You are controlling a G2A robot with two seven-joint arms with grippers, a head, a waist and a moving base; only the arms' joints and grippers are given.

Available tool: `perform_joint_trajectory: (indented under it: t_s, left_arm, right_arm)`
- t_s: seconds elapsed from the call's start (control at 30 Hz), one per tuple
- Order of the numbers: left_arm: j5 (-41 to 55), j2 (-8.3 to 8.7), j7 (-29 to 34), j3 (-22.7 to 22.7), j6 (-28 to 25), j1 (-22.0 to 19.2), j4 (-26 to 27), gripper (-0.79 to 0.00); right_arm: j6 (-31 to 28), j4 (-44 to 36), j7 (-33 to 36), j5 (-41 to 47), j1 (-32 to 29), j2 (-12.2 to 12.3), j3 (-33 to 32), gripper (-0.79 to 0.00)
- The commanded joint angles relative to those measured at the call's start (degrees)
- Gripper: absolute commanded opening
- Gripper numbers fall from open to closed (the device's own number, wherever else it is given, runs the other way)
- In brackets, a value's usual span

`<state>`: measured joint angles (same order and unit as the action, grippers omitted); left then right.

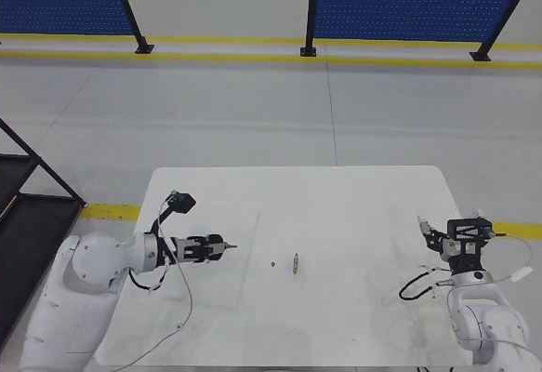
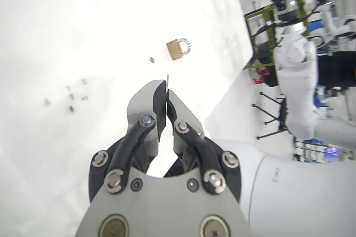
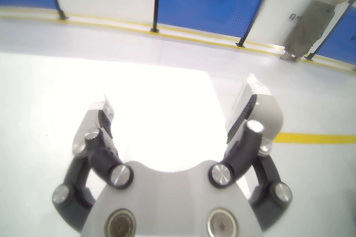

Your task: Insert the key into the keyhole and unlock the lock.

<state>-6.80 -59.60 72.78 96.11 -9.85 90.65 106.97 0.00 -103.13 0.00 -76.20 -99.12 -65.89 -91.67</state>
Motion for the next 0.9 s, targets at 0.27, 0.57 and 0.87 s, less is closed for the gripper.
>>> perform_joint_trajectory:
  t_s: [0.27, 0.57, 0.87]
  left_arm:
    - [28.7, 0.92, 13.2, 2.9, -8.4, -3.8, -17.1, -0.785]
    - [35.1, 1.61, 14.8, 1.7, -6.8, -7.3, -20.7, -0.785]
    - [35.1, 1.61, 14.8, 1.7, -6.8, -7.3, -20.7, -0.785]
  right_arm:
    - [0.0, 0.0, 0.0, 0.0, 0.0, 0.0, 0.0, 0.000]
    - [0.0, 0.0, 0.0, 0.0, 0.0, 0.0, 0.0, 0.000]
    - [0.0, 0.0, 0.0, 0.0, 0.0, 0.0, 0.0, 0.000]
